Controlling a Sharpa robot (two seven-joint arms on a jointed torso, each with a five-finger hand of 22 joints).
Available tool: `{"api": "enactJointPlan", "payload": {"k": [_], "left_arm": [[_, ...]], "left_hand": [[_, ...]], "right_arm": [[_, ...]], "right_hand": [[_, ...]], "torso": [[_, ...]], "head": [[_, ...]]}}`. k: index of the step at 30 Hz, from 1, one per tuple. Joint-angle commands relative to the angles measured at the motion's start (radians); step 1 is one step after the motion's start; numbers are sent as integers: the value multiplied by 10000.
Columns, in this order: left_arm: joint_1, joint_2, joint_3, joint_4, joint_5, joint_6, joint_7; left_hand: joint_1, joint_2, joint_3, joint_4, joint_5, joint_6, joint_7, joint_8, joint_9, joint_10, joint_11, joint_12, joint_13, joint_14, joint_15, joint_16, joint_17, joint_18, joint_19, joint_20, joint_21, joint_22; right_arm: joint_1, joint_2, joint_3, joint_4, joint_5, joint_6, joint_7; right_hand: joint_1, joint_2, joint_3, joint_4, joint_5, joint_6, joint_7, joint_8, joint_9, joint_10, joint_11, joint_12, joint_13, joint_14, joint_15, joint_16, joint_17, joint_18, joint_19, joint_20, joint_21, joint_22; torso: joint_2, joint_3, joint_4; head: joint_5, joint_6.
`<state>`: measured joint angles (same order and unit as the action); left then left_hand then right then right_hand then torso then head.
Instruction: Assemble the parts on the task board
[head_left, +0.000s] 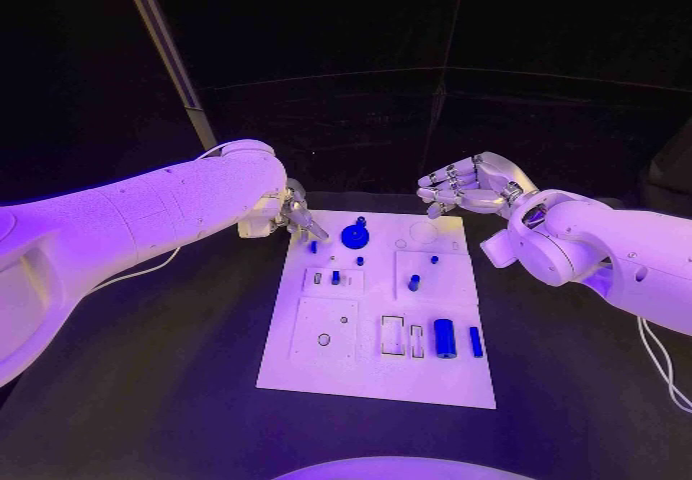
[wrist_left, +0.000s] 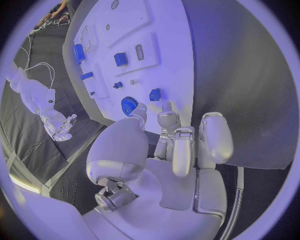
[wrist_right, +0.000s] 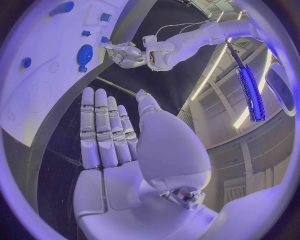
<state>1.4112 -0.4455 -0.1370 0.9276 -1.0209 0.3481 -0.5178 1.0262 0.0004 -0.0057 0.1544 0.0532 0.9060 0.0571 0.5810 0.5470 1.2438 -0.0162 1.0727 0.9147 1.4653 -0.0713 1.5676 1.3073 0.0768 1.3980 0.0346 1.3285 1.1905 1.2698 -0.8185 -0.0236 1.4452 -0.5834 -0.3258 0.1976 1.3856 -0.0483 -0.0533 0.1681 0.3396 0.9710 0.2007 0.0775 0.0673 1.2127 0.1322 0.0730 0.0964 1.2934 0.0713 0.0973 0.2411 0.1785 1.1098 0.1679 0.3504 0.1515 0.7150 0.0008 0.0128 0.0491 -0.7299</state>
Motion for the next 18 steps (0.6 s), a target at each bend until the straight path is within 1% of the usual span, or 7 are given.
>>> {"api": "enactJointPlan", "payload": {"k": [1,4,11,18], "left_arm": [[6,13,-3,18,-119,406,18],[-1,11,-8,32,-120,461,13],[-11,0,-13,106,-113,436,10],[-19,-1,-14,192,-95,469,6]], "left_hand": [[140,104,-62,-27,-31,88,-4,40,-25,73,17,61,-13,1055,-46,32,2635,39,74,4,28,8],[251,163,-70,-67,-30,98,-7,44,-46,71,12,58,-26,1055,-50,32,2635,37,77,-1,31,17],[398,269,-67,-118,-29,121,-14,55,-76,86,5,76,-18,1055,-55,32,2635,32,85,-7,41,39],[470,305,-69,-151,-31,146,-23,69,-87,98,-1,87,-14,1055,-59,32,2635,28,94,-10,53,61]], "right_arm": [[18,11,6,8,3,64,68],[18,10,6,7,3,64,67],[18,21,6,0,3,65,69],[18,39,6,-15,3,74,70]], "right_hand": [[6,105,-29,-15,-2,-68,8,66,14,-72,-13,-55,-11,-79,16,-58,-14,30,22,76,-32,-15],[6,105,-29,-15,-2,-68,8,66,14,-72,-13,-55,-11,-79,16,-58,-14,30,22,76,-32,-15],[26,122,-25,-30,5,-75,9,75,16,-82,-12,-50,-16,-80,16,-64,-14,32,25,80,-46,-24],[26,122,-25,-30,5,-75,9,75,16,-82,-12,-50,-16,-80,16,-64,-14,32,25,80,-46,-24]], "torso": [[-2,4,1],[-11,5,8],[-10,2,2],[-7,4,-2]], "head": [[-4,-4],[4,-19],[4,-19],[10,-36]]}}
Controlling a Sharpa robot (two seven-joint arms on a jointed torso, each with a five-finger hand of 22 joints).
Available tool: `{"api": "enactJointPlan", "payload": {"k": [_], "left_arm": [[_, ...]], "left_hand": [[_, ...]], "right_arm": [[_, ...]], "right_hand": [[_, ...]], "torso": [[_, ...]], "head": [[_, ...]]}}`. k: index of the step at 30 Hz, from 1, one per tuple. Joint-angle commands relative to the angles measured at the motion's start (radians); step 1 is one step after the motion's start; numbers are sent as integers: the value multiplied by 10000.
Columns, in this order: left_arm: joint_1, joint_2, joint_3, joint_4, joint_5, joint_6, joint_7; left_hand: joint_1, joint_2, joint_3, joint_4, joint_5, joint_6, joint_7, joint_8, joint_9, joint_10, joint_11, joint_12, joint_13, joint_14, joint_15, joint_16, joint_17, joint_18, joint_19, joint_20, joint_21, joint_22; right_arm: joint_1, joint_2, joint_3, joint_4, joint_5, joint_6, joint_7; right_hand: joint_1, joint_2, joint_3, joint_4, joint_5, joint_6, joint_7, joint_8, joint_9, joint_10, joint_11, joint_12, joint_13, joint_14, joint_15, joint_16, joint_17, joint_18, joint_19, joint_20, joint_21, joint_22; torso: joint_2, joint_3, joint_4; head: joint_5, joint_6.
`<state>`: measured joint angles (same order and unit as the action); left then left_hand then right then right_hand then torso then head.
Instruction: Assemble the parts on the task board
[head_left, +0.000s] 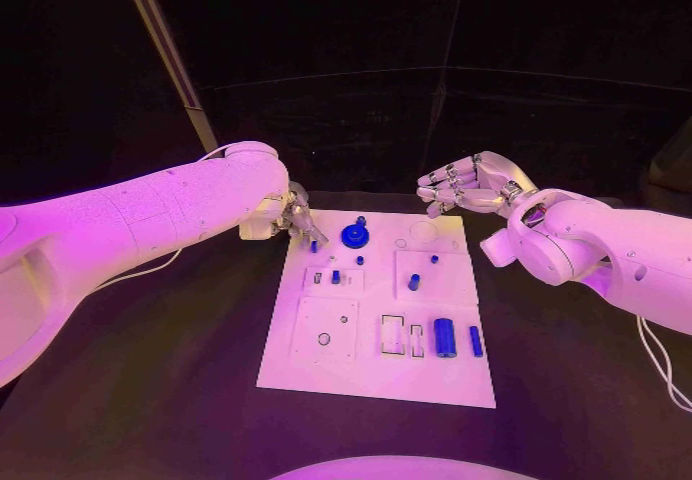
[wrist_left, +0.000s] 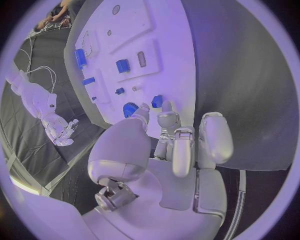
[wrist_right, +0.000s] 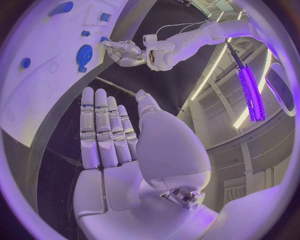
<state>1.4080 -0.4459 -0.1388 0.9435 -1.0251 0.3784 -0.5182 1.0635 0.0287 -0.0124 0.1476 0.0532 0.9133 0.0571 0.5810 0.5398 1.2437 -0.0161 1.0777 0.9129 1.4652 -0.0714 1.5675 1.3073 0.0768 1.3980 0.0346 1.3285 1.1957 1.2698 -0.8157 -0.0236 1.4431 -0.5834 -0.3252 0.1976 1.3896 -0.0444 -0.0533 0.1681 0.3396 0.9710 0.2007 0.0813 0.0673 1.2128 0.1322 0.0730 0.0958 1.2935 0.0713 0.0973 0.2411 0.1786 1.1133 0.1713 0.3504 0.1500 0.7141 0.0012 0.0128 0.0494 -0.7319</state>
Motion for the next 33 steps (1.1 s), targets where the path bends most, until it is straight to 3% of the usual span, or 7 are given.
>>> {"api": "enactJointPlan", "payload": {"k": [1,14,19,31,32,33], "left_arm": [[12,1,3,39,-52,170,9],[6,20,2,23,-45,152,2],[-1,47,2,8,22,136,-1],[-33,70,-2,32,329,171,14],[-35,57,-2,48,358,144,19],[-39,31,-2,80,389,87,27]], "left_hand": [[115,25,-3,-93,-31,76,-24,71,-18,99,-2,37,1,1056,-59,33,2635,29,93,-10,52,8],[575,260,130,-350,-34,67,-27,45,-112,94,-13,22,-43,1056,-71,33,2635,29,86,-22,41,12],[1200,590,562,-740,-35,15,-68,-27,-203,64,-55,-17,-88,1056,-102,33,2635,31,84,-45,36,18],[1669,841,1144,-1154,-35,0,-84,-190,-387,22,-74,-95,-167,1056,-120,33,2635,25,86,-67,39,45],[1788,902,1287,-1251,-35,-10,-95,-219,-414,14,-84,-108,-175,1056,-130,33,2635,25,89,-73,42,52],[2135,1007,1778,-1597,-33,-52,-78,-298,-486,-23,-78,-164,-207,1056,-151,33,2635,31,85,-102,38,53]], "right_arm": [[18,13,6,5,3,70,68],[18,37,6,-1,3,24,87],[18,42,6,-3,3,8,95],[18,51,6,-2,3,16,98],[18,51,6,-1,3,19,98],[18,52,6,-1,3,23,99]], "right_hand": [[-14,82,-25,-30,5,-75,9,37,16,-82,-12,-50,-9,-80,16,-64,-15,31,-10,45,-46,-9],[17,96,-21,-57,16,-88,11,48,17,-100,-10,-46,-18,-86,19,-76,-16,34,-7,49,-66,-22],[32,100,-17,-69,21,-92,12,51,18,-106,-10,-45,-21,-90,19,-81,-17,35,-6,50,-73,-26],[32,100,-17,-69,21,-92,12,51,18,-106,-10,-45,-21,-90,19,-81,-17,35,-6,50,-73,-26],[32,100,-17,-69,21,-92,12,51,18,-106,-10,-45,-21,-90,19,-81,-17,35,-6,50,-73,-26],[32,100,-17,-69,21,-92,12,51,18,-106,-10,-45,-21,-90,19,-81,-17,35,-6,50,-73,-26]], "torso": [[3,1,-2],[5,-4,-4],[9,-1,-9],[1,0,8],[4,-1,5],[4,-1,6]], "head": [[10,-22],[2,-40],[4,-50],[-5,-78],[-6,-80],[-9,-82]]}}
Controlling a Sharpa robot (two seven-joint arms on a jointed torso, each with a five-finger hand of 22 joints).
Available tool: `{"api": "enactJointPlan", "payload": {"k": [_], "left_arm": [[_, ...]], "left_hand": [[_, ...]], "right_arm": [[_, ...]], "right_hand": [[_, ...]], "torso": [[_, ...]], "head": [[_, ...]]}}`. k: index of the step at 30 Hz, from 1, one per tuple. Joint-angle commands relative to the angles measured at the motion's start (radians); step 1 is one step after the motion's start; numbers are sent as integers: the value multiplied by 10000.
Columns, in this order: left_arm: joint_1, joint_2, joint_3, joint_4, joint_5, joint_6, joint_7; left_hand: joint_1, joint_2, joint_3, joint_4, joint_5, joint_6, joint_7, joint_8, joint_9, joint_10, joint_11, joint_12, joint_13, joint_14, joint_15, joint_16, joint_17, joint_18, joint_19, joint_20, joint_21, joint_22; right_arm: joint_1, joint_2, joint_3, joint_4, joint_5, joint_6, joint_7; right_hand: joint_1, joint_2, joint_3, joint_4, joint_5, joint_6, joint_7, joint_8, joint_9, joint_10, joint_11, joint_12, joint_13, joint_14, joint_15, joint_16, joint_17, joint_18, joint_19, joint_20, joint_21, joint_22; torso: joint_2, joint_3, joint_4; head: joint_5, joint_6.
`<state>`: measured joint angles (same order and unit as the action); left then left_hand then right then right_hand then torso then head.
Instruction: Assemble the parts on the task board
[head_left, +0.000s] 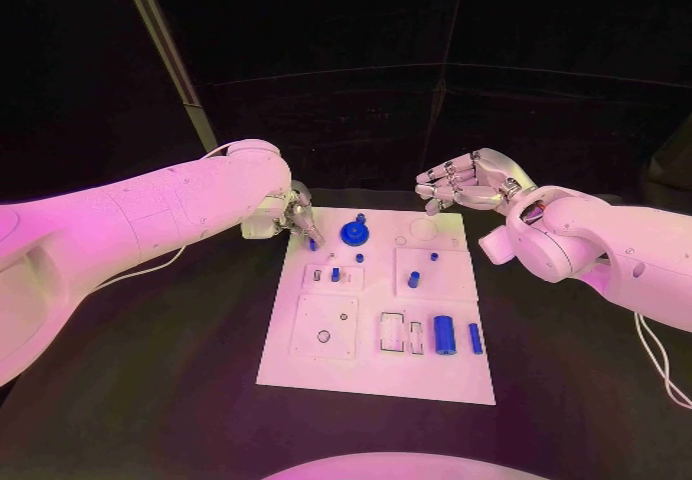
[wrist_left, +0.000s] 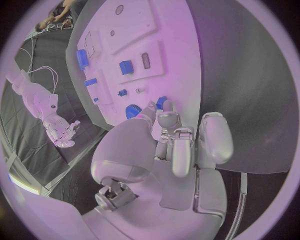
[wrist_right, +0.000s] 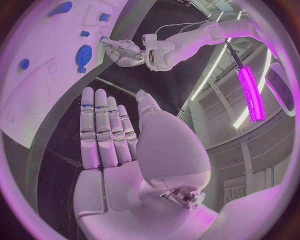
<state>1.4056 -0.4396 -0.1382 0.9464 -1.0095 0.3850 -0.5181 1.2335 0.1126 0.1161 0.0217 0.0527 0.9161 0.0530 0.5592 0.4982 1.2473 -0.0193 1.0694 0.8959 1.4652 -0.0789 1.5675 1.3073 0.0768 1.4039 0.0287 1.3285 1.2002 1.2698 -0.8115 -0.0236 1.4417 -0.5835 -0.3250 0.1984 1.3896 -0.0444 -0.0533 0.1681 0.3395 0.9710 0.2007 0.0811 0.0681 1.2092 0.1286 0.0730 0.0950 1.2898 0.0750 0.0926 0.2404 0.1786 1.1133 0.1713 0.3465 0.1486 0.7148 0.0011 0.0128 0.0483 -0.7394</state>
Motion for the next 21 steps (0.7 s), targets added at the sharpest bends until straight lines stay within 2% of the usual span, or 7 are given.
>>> {"api": "enactJointPlan", "payload": {"k": [1,4,6,11,15,21], "left_arm": [[-17,-57,-8,83,249,-26,38],[-22,-161,-8,217,295,-222,108],[-24,-279,-6,377,360,-415,179],[-25,-736,-3,1055,457,-957,435],[-24,-1200,-1,1785,483,-1526,615],[-31,-1886,-5,2815,493,-2238,821]], "left_hand": [[582,153,954,-616,-5,-98,51,-125,-120,-83,-10,-144,-80,1056,-62,32,2635,35,23,-59,35,11],[438,-18,1916,-999,-12,-89,69,-134,-177,-42,27,-214,-156,1056,3,32,2635,23,23,10,35,27],[-64,-309,2979,-1244,26,-48,136,-53,-184,50,47,-232,-202,1056,55,32,2635,26,28,60,43,55],[-781,-750,4404,-1475,30,-55,91,212,-95,149,35,-210,-242,1056,66,32,2635,30,33,69,47,87],[-982,-889,4797,-1524,45,-53,64,326,-55,219,33,-163,-214,1056,42,32,2635,15,56,79,74,136],[-1102,-991,5037,-1555,43,-41,44,415,-25,287,16,-120,-186,1056,27,32,2635,4,87,68,110,194]], "right_arm": [[19,10,5,12,4,23,91],[19,13,5,5,4,29,93],[19,15,5,-3,4,35,93],[19,17,5,-21,4,50,95],[19,16,5,-48,4,65,91],[17,68,4,-100,4,119,89]], "right_hand": [[32,100,-17,-69,21,-92,12,53,10,-70,26,-45,-13,-53,-18,-34,-10,35,-6,51,-34,-13],[32,100,-17,-69,21,-92,12,53,10,-70,26,-45,-13,-53,-18,-34,-10,35,-6,51,-34,-13],[32,100,-17,-69,21,-92,12,53,10,-70,26,-45,-13,-53,-18,-34,-10,35,-6,51,-34,-13],[32,100,-17,-69,21,-92,12,53,10,-70,26,-45,-13,-53,-18,-34,-10,35,-6,51,-34,-13],[55,112,-12,-89,28,-100,15,62,11,-84,29,-42,-20,-58,-16,-44,-12,36,-4,53,-50,-23],[55,112,-12,-89,28,-100,15,62,11,-84,29,-42,-20,-58,-16,-44,-12,36,-4,53,-50,-23]], "torso": [[-4,0,6],[-7,-2,5],[-10,-1,11],[-15,8,22],[-15,1,37],[-43,20,62]], "head": [[-2,-7],[-1,-13],[-10,-11],[16,-1],[37,-4],[55,-1]]}}
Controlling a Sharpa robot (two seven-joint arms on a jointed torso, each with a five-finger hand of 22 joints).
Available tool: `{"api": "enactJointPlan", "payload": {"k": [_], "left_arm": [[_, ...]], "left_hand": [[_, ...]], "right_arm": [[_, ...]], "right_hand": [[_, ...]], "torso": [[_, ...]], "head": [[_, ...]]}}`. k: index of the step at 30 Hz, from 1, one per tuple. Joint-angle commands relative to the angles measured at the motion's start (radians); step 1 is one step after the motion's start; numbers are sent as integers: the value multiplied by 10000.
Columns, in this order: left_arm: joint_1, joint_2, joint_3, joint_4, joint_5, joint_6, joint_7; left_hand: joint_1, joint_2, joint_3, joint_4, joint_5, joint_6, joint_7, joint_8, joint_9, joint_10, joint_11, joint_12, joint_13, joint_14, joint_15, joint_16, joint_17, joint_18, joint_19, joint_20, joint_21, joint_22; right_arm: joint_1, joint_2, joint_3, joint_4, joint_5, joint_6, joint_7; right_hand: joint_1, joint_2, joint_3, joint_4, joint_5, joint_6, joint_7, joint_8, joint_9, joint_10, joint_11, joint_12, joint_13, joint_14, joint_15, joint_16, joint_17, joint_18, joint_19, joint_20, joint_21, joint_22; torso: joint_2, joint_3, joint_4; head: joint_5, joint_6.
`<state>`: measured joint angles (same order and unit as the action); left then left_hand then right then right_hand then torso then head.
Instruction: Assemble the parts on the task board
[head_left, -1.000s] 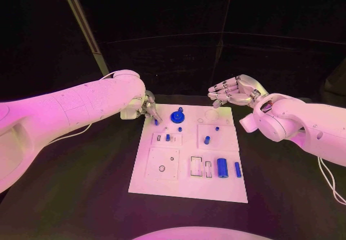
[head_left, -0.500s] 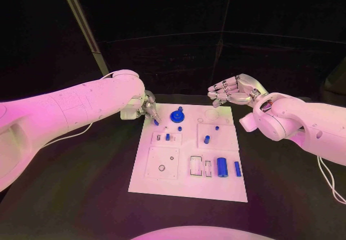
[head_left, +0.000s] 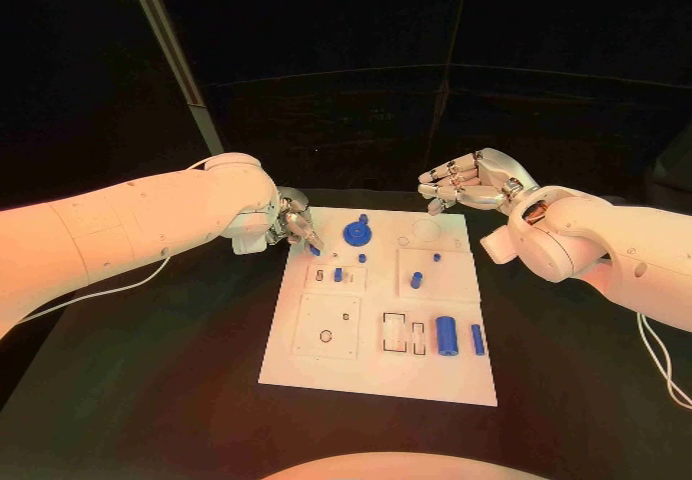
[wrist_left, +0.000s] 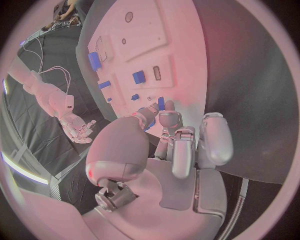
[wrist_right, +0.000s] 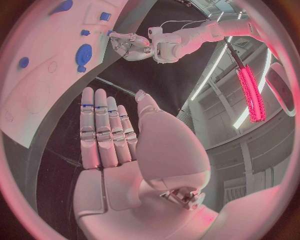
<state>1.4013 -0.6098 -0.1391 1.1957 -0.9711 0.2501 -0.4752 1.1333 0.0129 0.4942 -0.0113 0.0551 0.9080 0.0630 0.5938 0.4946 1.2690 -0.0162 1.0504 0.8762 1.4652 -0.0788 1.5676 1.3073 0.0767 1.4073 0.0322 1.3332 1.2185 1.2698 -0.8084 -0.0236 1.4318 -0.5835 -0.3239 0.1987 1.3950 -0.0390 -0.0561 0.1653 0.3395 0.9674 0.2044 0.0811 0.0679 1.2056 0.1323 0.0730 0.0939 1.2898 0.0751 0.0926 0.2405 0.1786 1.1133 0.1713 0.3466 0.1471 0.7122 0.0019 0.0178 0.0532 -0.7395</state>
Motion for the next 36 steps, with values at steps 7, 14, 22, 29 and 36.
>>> {"api": "enactJointPlan", "payload": {"k": [7,14,22,29,36], "left_arm": [[-62,-962,-7,1539,-147,-1625,705],[-265,-1240,-14,2022,-661,-1905,858],[-487,-1308,-35,2330,-1164,-2039,936],[-586,-1302,-44,2293,-1378,-1877,662],[-604,-1303,-47,2293,-1252,-1690,310]], "left_hand": [[-178,-126,1454,-1273,66,64,-81,157,38,165,-38,146,84,1056,9,32,2635,-19,116,18,143,133],[-219,-243,1515,-1298,59,81,-101,202,50,228,-53,197,136,1056,0,32,2635,-28,141,9,175,180],[-221,-274,1533,-1309,60,85,-108,213,52,243,-59,208,147,1056,-3,32,2635,-29,144,7,178,183],[-228,-302,1543,-1313,57,93,-113,225,54,259,-63,221,161,1056,-6,32,2635,-29,145,4,178,184],[-254,-371,1553,-1317,46,111,-128,250,59,280,-72,229,168,1056,-12,32,2635,-25,139,-1,167,169]], "right_arm": [[15,110,3,-93,4,149,93],[13,163,1,-149,4,179,97],[12,205,0,-184,4,199,100],[12,229,-1,-200,4,218,105],[12,259,-1,-222,4,229,111]], "right_hand": [[1,58,16,-60,28,-63,-22,62,12,-48,-8,-42,-9,-59,-16,-43,-13,36,-4,53,-51,-8],[1,58,16,-60,28,-63,-22,62,12,-48,-8,-42,-9,-59,-16,-43,-13,36,-4,53,-51,-8],[1,58,16,-60,28,-63,-22,62,12,-48,-8,-42,-9,-59,-16,-43,-13,36,-4,53,-51,-8],[-5,71,13,-60,28,-70,-18,69,13,-54,-4,-38,-14,-61,-13,-50,-14,36,-2,57,-63,-17],[-5,71,13,-60,28,-70,-18,69,13,-54,-4,-38,-14,-61,-13,-50,-14,36,-2,57,-63,-17]], "torso": [[-15,-7,31],[-1,-8,2],[12,-7,-14],[7,1,0],[11,-3,-5]], "head": [[9,6],[37,4],[44,-12],[31,-41],[39,-56]]}}
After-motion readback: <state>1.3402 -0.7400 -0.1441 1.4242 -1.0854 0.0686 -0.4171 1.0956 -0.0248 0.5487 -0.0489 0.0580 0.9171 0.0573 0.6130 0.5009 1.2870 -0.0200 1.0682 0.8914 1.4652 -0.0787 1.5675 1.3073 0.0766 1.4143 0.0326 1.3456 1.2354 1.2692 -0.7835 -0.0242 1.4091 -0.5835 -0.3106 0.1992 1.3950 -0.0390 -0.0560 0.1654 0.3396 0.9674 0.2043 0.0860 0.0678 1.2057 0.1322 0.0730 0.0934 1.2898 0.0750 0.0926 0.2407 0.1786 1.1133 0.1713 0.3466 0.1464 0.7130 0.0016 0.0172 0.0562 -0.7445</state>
